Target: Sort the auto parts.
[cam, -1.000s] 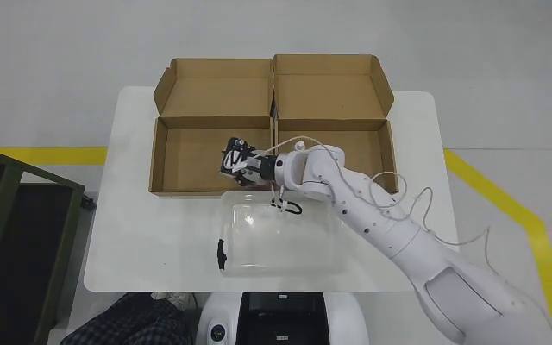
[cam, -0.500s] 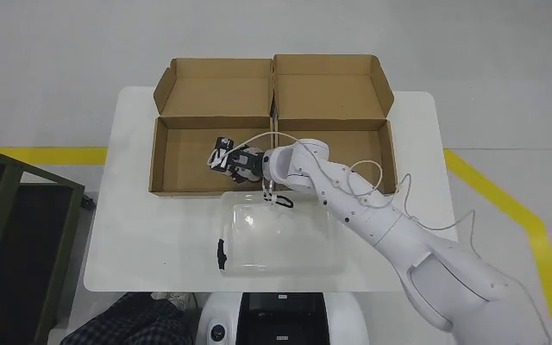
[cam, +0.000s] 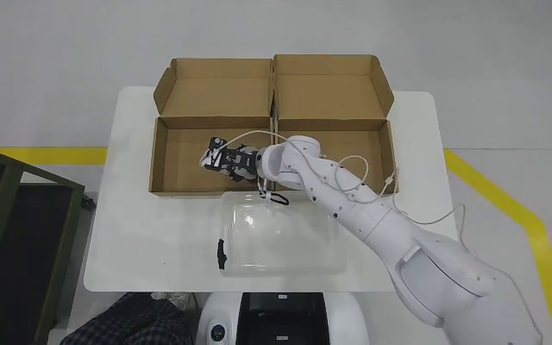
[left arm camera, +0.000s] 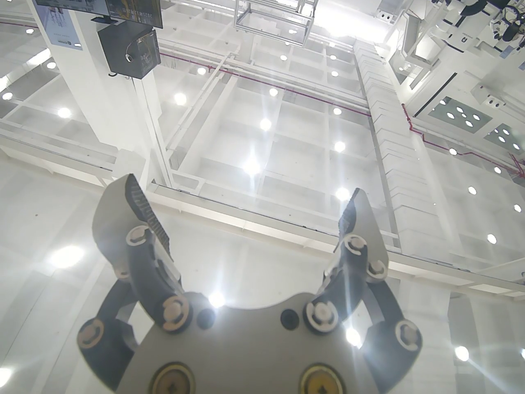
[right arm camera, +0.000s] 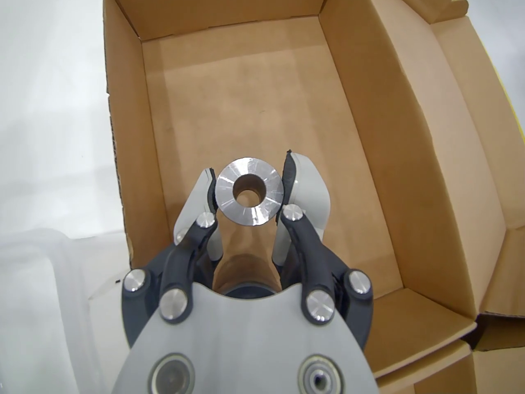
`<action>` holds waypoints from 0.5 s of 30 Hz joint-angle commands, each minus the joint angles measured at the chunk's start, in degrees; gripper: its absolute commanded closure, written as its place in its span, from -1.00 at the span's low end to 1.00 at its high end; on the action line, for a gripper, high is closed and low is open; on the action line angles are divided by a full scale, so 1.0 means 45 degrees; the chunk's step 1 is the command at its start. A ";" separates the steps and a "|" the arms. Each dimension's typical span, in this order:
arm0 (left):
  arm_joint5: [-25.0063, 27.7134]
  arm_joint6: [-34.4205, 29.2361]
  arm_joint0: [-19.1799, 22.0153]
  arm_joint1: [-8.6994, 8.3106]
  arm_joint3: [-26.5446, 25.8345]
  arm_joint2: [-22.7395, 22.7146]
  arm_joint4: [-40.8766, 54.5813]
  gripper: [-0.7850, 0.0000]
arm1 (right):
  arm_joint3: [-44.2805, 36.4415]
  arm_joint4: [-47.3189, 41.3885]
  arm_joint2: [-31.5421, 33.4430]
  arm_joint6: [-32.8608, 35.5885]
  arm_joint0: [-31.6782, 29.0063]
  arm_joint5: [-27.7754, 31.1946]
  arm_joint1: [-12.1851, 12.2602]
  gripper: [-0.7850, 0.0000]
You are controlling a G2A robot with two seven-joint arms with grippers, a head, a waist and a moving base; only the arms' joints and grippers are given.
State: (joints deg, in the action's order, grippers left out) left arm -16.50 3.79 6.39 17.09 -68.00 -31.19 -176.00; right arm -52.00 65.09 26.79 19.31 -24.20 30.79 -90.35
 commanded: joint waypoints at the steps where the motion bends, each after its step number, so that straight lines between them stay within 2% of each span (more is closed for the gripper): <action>1: 0.0000 0.0000 0.0000 0.0000 0.0000 0.0000 0.0000 -1.00 | 0.0134 0.0036 0.0001 0.0020 0.0036 0.0028 -0.0081 0.62; 3: 0.0000 0.0000 0.0000 0.0000 0.0000 0.0000 0.0000 -1.00 | 0.0242 0.0077 0.0014 0.0043 0.0059 0.0022 -0.0156 0.52; 9: 0.0000 0.0000 0.0000 0.0000 0.0000 0.0000 0.0000 -1.00 | 0.0555 0.0250 0.0058 0.0107 0.0102 0.0103 -0.0339 0.44; 15: 0.0000 0.0000 0.0000 0.0000 0.0000 0.0000 0.0000 -1.00 | 0.0615 0.0459 0.0149 0.0221 0.0080 0.0162 -0.0455 0.08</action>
State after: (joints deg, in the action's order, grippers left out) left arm -16.50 3.79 6.39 17.09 -68.00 -31.19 -176.00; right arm -49.32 67.01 27.35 20.22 -23.82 31.47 -92.35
